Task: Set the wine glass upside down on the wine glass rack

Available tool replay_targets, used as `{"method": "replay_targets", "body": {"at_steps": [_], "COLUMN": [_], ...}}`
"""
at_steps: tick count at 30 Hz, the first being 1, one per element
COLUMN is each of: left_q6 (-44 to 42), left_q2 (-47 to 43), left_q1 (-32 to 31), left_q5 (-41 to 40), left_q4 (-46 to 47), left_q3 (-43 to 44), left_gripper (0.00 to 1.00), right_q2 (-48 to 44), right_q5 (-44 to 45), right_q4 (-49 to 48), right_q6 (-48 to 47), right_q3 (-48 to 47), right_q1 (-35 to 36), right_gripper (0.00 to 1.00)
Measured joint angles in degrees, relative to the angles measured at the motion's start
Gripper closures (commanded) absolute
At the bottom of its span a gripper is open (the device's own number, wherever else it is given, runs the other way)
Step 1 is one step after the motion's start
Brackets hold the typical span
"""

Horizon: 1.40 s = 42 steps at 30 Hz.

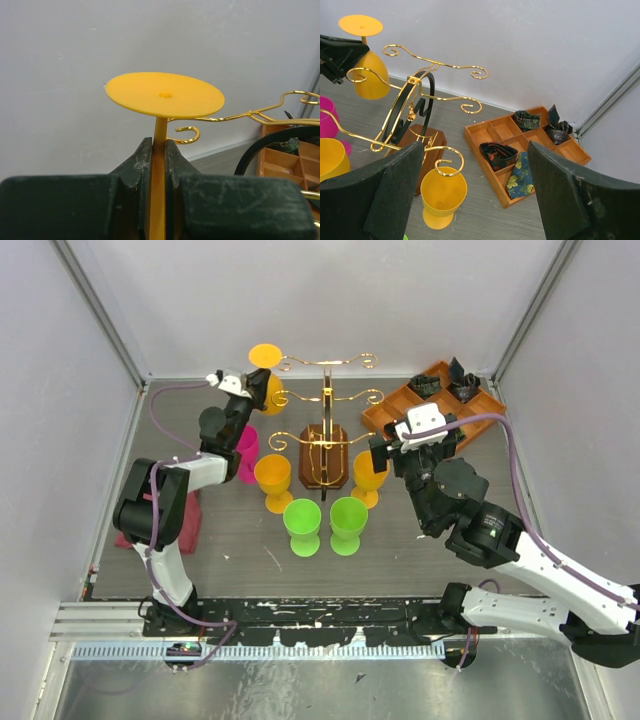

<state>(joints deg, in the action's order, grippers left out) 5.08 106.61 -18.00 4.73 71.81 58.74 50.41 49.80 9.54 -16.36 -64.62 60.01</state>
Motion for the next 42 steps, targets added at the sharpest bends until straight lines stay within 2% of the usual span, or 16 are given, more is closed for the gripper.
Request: {"method": "replay_targets", "body": {"at_steps": [14,20,36,42], "left_q6": [-0.9,-0.5,4.1,4.7], "left_q2": [0.0,0.2,8.8,9.4], "left_q1": [-1.1,-1.1,-0.8,-0.8], "left_q5": [9.8,11.6,16.7,17.2], "left_q4": [-1.5,-2.7,-6.7,-7.5], "left_q3": [-1.6,-1.5,9.9,11.3], "left_gripper": [1.00,1.00,1.00,1.00], "right_q2": [-0.3,-0.3,-1.3,-1.2], "right_q5": [0.5,0.7,1.4,1.8], "right_q4": [0.0,0.0,0.0,0.0], "right_q6": [-1.1,-1.1,-1.1,-1.1], "right_q3": [0.5,0.5,0.7,0.9], "right_q1": [0.0,0.0,0.0,0.0], "right_gripper": [0.10,0.10,0.10,0.10]}}
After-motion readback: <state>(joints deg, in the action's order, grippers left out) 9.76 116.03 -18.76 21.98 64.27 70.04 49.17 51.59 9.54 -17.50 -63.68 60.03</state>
